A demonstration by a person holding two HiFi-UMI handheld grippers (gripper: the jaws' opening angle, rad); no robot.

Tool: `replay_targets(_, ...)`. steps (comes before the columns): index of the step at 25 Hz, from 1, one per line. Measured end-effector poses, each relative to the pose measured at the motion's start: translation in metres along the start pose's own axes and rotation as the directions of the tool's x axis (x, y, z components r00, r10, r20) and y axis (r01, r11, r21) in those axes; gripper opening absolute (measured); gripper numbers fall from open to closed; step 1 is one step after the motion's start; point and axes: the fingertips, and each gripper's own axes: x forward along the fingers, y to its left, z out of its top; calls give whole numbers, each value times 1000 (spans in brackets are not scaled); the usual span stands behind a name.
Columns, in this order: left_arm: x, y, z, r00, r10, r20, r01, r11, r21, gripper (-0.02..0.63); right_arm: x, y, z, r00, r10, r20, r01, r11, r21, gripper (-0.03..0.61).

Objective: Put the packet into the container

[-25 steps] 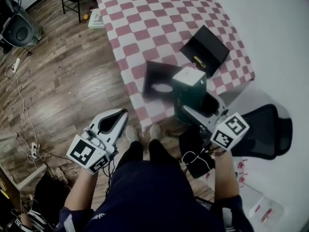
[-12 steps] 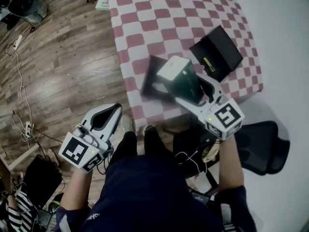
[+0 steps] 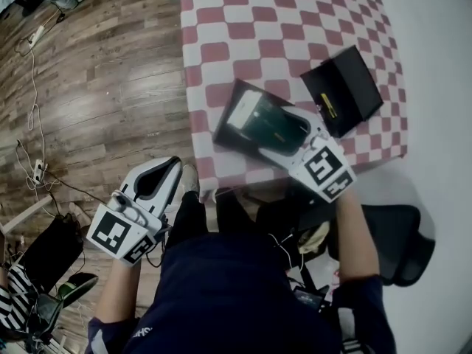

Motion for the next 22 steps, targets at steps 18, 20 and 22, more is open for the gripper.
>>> replay_targets(18, -11, 9, -18, 998, 62, 19, -60, 997, -56, 37, 59, 16, -49, 953, 94, -286, -126, 987, -95, 391)
replay_targets(20, -11, 11, -19, 998, 63, 18, -62, 996, -60, 37, 63, 17, -52, 950, 103, -296, -135, 987, -91, 393)
replay_targets(22, -11, 12, -20, 998, 64, 16, -63, 996, -63, 37, 66, 18, -53, 947, 112, -300, -145, 986, -88, 393)
